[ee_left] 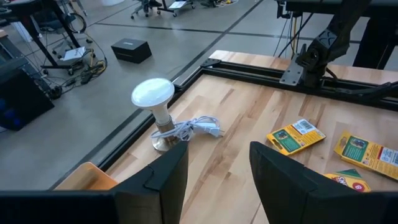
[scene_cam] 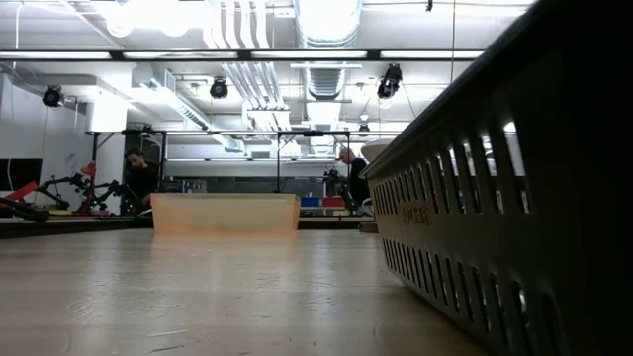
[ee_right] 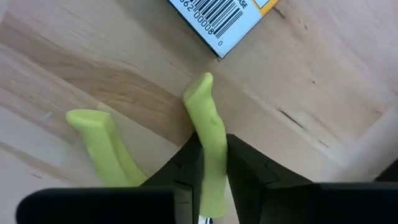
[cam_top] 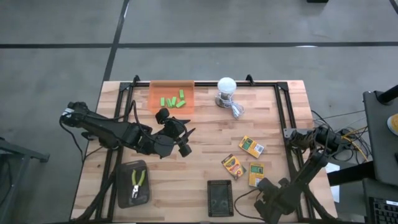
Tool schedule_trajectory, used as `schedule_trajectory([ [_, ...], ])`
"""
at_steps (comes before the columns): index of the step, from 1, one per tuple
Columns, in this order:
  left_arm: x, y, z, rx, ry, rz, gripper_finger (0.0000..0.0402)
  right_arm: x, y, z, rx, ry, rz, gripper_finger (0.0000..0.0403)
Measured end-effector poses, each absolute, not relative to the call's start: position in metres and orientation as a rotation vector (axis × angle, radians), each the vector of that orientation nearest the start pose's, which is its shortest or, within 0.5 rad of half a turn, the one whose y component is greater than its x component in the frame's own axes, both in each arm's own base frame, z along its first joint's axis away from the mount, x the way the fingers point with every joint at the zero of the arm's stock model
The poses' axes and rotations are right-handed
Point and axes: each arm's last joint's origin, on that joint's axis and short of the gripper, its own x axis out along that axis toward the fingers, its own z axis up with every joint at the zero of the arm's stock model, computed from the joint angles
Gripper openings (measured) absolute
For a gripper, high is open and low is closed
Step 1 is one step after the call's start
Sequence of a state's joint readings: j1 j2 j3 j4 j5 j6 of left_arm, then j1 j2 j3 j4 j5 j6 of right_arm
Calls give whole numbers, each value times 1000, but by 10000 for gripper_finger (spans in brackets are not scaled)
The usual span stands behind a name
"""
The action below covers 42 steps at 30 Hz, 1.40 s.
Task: Pick & Place School Supplies
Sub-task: Put the green hole puncher into the left black bin
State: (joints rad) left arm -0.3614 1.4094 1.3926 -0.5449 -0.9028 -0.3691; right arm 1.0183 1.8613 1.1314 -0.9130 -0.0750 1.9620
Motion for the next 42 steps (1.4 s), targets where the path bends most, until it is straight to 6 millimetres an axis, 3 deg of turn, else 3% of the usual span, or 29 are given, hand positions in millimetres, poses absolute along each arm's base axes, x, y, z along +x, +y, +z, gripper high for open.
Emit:
schedule_trajectory([
  [13, 285, -83, 374, 8, 361, 595, 177, 169, 276, 163, 781, 1463, -823, 57],
  [21, 284, -83, 375, 93, 386, 578, 177, 175, 279, 192, 784, 1319, -839, 58],
  [26, 283, -82, 383, 91, 367, 574, 177, 182, 279, 217, 805, 1162, -790, 58],
  [34, 283, -83, 391, 58, 350, 535, 177, 199, 270, 260, 759, 773, -757, 58],
  [42, 284, -84, 391, -56, 323, 521, 177, 228, 235, 294, 667, 536, -847, 58],
])
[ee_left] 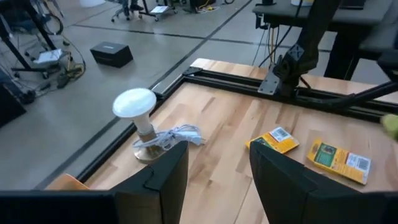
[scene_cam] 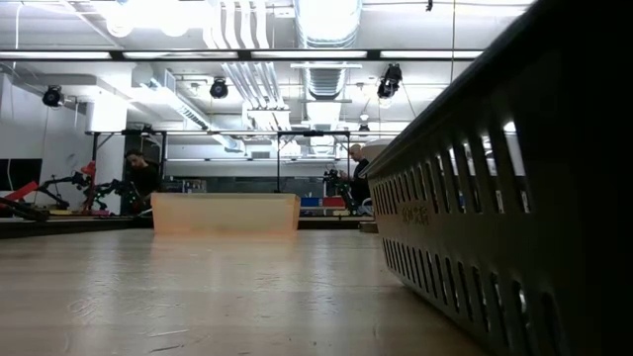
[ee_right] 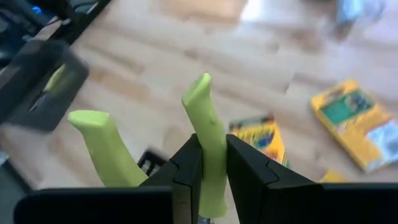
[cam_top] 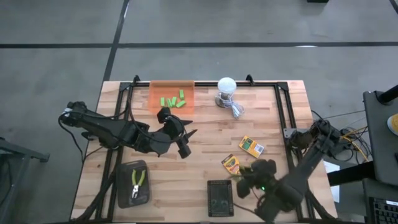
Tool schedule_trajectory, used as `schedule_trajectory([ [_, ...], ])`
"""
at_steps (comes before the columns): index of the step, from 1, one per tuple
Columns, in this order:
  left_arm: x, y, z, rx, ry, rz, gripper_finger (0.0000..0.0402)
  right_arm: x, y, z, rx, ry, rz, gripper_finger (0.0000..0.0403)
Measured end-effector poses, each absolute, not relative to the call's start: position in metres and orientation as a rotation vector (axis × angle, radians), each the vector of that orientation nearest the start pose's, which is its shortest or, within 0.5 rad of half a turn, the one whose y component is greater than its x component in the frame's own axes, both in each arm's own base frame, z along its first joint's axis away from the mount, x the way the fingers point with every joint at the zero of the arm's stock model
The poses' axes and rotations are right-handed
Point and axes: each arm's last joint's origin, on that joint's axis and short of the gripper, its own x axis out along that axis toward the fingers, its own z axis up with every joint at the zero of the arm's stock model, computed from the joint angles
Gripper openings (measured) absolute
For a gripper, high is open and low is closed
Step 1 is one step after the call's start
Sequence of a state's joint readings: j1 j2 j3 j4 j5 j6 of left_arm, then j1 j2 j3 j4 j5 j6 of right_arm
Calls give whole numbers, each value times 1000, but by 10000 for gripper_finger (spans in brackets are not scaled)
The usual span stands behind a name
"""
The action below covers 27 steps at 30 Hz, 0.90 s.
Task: Pick & Place School Supplies
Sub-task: Put the green hole puncher into the left black bin
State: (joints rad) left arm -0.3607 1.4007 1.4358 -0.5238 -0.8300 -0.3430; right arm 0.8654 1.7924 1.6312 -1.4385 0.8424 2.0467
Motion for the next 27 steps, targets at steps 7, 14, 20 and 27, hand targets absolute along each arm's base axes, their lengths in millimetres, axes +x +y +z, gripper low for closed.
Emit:
schedule_trajectory([
  [7, 285, -89, 390, -145, 368, 354, 177, 263, 201, 310, 555, 492, -892, 58],
  [14, 287, -92, 390, -121, 375, 265, 177, 278, 185, 336, 377, 266, -887, 58],
  [20, 293, -101, 393, -46, 329, -20, 177, 282, 183, 357, 307, 229, -867, 58],
  [27, 301, -107, 389, -6, 175, -161, 177, 287, 185, 378, 270, 221, -819, 58],
])
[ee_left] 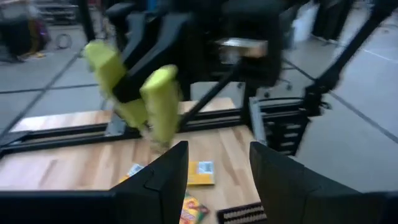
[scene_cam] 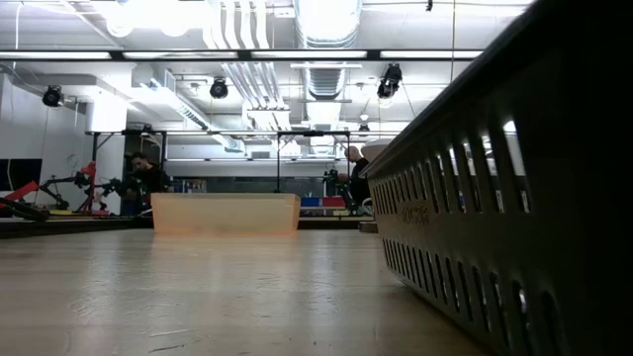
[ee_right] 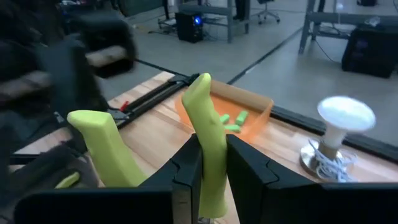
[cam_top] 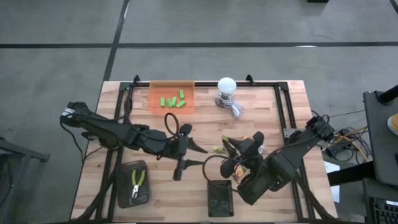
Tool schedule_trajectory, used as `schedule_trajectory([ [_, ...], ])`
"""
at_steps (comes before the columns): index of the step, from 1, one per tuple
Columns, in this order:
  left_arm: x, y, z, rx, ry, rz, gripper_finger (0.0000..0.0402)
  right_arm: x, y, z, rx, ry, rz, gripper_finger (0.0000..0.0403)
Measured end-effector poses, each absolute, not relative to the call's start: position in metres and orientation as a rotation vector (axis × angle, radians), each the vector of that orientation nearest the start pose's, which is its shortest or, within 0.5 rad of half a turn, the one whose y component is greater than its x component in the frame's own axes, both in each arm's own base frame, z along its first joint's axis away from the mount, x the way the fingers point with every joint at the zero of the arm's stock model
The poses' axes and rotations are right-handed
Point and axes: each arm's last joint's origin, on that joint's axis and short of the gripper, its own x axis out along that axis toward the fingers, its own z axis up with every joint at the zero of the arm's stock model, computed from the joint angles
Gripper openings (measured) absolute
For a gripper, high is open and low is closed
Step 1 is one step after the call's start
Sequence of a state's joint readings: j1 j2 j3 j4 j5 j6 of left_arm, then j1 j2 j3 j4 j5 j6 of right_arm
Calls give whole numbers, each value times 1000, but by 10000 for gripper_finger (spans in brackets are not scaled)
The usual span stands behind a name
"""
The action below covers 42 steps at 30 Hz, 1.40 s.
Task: Pick & Place School Supplies
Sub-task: Put the green hole puncher into the left black bin
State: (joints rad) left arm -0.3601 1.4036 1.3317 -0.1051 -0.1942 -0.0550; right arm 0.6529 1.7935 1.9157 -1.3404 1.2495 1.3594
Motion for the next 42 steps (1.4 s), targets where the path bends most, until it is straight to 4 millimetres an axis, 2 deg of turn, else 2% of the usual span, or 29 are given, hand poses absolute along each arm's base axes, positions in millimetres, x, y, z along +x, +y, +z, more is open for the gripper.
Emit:
schedule_trajectory([
  [6, 302, -105, 388, 2, 156, -115, 177, 302, 187, 391, 203, 204, -774, 58],
  [10, 303, -105, 389, 3, 138, -113, 177, 310, 186, 391, 164, 206, -767, 58],
  [19, 303, -104, 391, 17, 121, -99, 177, 315, 183, 385, 177, 251, -748, 58],
  [42, 304, -103, 394, 49, 81, -97, 177, 328, 176, 392, 154, 245, -721, 58],
])
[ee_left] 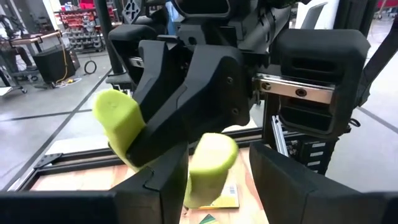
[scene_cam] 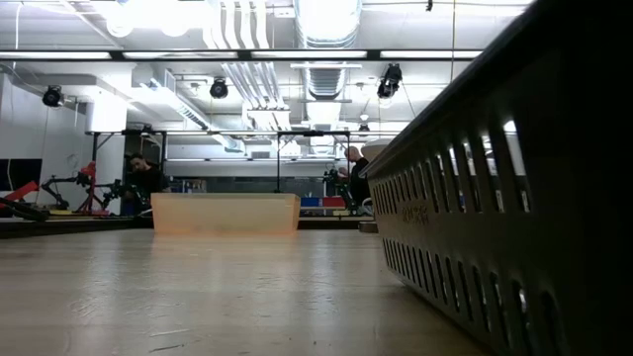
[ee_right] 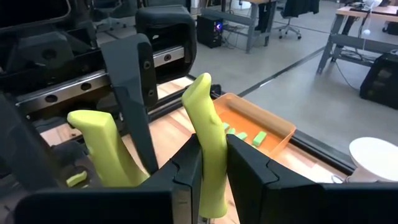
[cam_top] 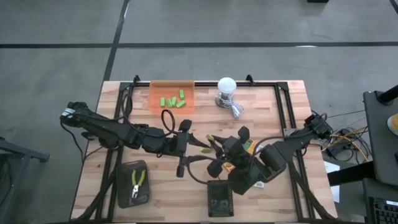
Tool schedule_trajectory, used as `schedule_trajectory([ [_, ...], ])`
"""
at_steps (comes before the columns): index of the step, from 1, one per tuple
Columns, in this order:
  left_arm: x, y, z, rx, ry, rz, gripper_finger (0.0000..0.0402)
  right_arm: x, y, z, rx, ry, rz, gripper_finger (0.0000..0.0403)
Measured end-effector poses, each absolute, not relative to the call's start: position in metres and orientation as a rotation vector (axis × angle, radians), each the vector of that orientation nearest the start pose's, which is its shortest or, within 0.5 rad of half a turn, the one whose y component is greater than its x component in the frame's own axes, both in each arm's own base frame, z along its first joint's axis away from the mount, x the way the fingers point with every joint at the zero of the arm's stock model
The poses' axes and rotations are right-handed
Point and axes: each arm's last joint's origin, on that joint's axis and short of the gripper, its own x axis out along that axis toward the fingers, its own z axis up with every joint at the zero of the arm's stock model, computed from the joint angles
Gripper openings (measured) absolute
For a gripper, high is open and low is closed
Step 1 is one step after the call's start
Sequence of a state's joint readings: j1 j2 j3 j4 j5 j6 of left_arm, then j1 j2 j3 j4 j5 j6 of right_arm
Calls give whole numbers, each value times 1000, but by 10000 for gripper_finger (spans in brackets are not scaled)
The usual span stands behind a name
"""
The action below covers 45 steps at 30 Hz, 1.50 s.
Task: Pick & Place School Supplies
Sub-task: Put the green hole puncher into the left black bin
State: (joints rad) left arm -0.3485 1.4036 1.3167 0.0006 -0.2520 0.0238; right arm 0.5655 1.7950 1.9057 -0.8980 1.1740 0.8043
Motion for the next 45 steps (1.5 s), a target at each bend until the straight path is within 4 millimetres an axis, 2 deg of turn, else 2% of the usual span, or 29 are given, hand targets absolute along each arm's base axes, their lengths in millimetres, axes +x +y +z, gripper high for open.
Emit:
schedule_trajectory([
  [10, 304, -103, 394, 50, 83, -97, 167, 328, 177, 392, 153, 245, -720, 58],
  [20, 304, -103, 394, 59, 82, -98, 75, 328, 177, 392, 154, 248, -717, 58],
  [23, 305, -103, 394, 58, 81, -106, 58, 328, 177, 391, 158, 251, -711, 58],
  [34, 305, -103, 393, 58, 83, -104, 70, 328, 177, 391, 155, 251, -715, 63],
  [45, 305, -103, 393, 56, 87, -102, 68, 328, 175, 391, 156, 245, -724, 93],
])
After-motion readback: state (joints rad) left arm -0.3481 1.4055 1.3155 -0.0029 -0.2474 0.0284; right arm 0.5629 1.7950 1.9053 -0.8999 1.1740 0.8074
